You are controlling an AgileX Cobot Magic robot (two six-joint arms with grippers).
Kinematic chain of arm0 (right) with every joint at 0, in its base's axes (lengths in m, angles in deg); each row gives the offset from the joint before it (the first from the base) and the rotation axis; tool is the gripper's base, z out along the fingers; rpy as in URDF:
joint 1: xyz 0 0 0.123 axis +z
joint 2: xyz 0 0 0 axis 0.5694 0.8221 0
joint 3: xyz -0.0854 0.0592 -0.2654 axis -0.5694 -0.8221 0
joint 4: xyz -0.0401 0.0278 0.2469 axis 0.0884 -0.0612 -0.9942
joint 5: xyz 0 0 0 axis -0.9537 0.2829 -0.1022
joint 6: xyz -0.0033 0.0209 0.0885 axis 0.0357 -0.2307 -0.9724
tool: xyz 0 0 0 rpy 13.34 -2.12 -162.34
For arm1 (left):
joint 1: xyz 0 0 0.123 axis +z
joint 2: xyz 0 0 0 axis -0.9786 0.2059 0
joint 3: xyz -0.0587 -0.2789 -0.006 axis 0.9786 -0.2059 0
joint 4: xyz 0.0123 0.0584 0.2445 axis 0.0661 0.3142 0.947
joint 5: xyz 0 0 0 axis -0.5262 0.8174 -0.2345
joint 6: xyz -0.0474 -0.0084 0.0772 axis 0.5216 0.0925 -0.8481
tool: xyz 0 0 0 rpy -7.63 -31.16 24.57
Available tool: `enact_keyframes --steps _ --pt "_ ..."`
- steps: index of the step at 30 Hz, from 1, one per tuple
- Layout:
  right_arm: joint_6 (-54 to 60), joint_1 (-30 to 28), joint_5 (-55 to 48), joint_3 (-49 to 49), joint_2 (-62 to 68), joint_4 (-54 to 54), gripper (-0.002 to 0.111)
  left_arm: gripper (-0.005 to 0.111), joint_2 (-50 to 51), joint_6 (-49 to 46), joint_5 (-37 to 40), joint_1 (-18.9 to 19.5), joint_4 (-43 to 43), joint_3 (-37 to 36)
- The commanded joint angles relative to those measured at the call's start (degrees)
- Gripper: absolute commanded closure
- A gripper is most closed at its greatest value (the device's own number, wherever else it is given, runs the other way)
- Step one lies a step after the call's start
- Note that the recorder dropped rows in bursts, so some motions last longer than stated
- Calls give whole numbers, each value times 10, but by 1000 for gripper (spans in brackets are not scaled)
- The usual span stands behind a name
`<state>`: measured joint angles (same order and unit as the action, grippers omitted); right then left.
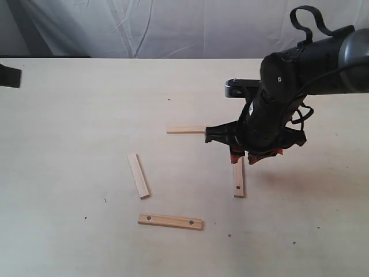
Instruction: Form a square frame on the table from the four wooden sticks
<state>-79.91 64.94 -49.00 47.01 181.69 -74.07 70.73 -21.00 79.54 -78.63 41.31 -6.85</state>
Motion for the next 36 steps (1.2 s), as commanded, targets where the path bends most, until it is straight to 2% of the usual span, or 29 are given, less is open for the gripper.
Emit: enact_keyframes --steps 1,2,4,8,16,19,22,23,30,36 --pt "-32 1 21 3 19 9 66 107 155 12 25 3 -79 37" --pt "-47 1 23 3 27 15 66 107 191 10 27 3 -131 37" --pt "-58 2 29 3 35 22 66 107 222 10 29 3 -167 37" --pt "-67 2 40 3 52 22 66 107 271 11 22 3 -175 37" --pt "-69 8 51 3 82 22 66 107 275 7 24 3 -180 37" --pt "-69 8 47 3 87 22 76 107 275 7 16 3 -180 37" --pt "-69 8 49 3 77 22 103 107 275 7 15 3 -180 37" --pt "-69 8 49 5 71 22 108 107 275 7 15 3 -180 37" --pt "-29 8 -25 106 53 22 108 107 275 7 5 3 -180 37" --pt "-18 9 -37 193 108 22 108 107 276 7 -4 3 -190 37"
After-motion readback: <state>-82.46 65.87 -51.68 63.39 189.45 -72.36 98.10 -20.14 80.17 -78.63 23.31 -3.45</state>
